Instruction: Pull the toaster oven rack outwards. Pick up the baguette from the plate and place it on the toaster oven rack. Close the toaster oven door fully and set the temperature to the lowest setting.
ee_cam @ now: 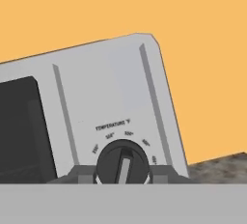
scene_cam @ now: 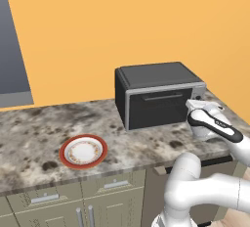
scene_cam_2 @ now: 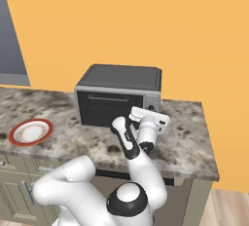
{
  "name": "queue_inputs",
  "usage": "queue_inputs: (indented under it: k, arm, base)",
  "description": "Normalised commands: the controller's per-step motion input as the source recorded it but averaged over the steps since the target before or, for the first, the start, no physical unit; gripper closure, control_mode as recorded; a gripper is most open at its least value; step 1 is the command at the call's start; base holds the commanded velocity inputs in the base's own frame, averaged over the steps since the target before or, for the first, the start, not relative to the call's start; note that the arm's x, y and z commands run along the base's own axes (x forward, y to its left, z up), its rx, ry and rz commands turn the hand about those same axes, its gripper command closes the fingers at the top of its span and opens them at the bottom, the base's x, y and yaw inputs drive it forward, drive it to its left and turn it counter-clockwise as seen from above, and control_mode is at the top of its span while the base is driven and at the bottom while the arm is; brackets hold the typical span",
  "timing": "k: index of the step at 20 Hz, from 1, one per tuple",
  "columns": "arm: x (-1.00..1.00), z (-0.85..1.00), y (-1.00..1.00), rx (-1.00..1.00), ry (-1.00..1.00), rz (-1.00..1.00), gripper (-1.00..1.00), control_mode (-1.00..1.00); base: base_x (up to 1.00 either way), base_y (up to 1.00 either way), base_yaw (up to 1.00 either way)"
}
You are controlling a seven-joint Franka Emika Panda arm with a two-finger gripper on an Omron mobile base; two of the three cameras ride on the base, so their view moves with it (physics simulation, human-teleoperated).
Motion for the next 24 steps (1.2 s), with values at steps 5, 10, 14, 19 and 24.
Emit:
queue_inputs:
  k: [5,10,14,19,24]
  arm:
    - [0.00,0.00,-0.05,-0.12,0.00,0.00,1.00,-1.00]
    - [0.00,0.00,-0.06,-0.13,0.00,0.00,1.00,-1.00]
    - [0.00,0.00,-0.05,-0.13,0.00,0.00,1.00,-1.00]
    - [0.00,0.00,-0.06,-0.13,0.00,0.00,1.00,-1.00]
    - [0.00,0.00,-0.09,-0.12,0.00,0.00,1.00,-1.00]
  base:
    - [0.00,0.00,0.00]
    - [0.00,0.00,0.00]
    - [0.00,0.00,0.00]
    - [0.00,0.00,0.00]
    - [0.00,0.00,0.00]
